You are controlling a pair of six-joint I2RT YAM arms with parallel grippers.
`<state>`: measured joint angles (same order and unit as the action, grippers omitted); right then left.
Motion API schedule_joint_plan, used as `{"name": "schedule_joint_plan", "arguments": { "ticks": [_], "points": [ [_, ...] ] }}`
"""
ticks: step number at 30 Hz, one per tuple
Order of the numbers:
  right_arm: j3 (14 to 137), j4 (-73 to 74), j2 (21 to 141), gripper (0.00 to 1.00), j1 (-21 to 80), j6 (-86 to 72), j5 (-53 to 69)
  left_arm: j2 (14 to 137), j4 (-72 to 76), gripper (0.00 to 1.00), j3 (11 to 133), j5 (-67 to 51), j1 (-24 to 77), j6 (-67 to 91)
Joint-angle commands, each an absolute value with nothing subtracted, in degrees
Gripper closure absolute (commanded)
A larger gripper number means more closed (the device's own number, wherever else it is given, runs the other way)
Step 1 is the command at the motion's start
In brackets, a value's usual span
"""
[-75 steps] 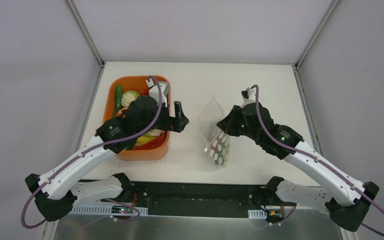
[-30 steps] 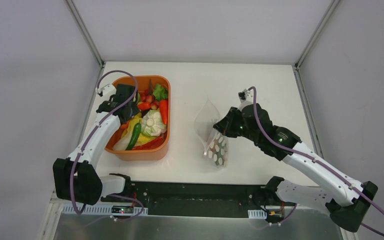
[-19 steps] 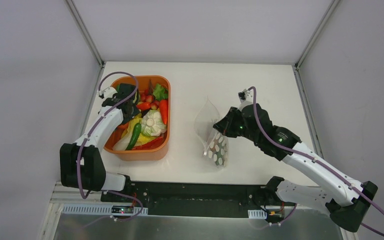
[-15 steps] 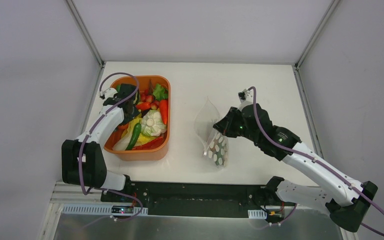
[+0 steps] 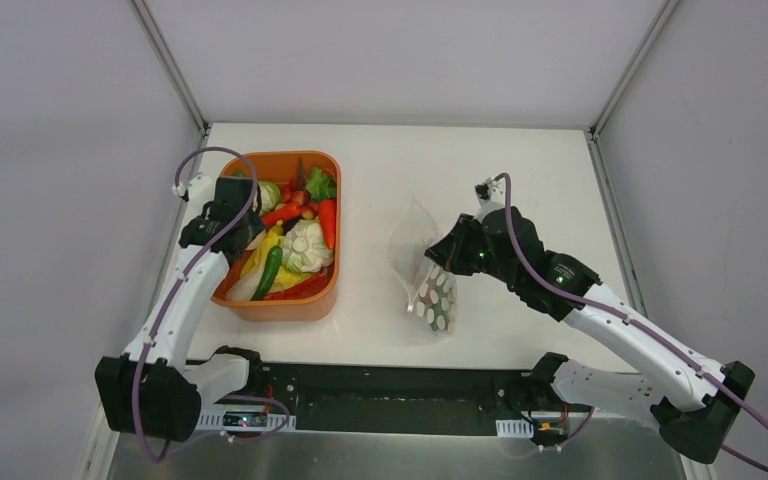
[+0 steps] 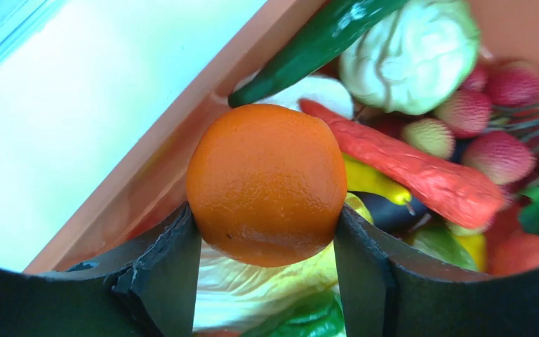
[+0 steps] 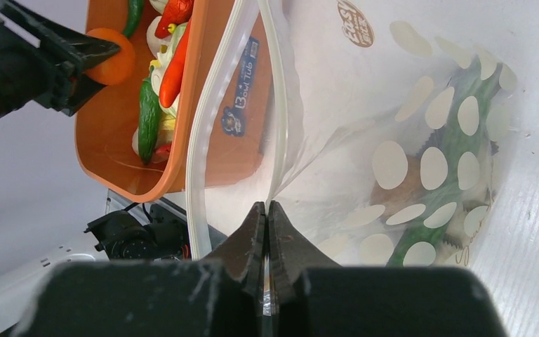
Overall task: Place the food in the zip-top bag and seal the zipper
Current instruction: Pick up the fake fruit from the bin, then place the fake fruit in the zipper food storage bag.
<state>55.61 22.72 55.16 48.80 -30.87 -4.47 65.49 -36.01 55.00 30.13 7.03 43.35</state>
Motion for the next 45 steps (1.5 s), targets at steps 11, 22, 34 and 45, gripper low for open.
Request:
{"name": "schedule_joint_plan", "arguments": {
  "ticks": [11,22,34,45],
  "points": [
    [56.0,19.5,56.1,0.98,49.0,-31.6,-2.9,48.0,-23.2,0.77,55.9,-7.3,9.1,37.6],
    [56.0,19.4,56.3,0.99,49.0,-32.1,-2.5,55.7,-7.2,0.73,62.5,-19.9,33.2,36.3],
    [55.6,19.5,55.1,0.99,49.0,-32.2,-3.7,67.7,-11.0,0.69,68.0,-21.5,43.2,28.0],
    [55.0,19.0,53.4,0.99,49.0,-32.6,-5.7,72.5,-20.7,0.57,71.6,-19.2,44.2,22.2]
  ]
}}
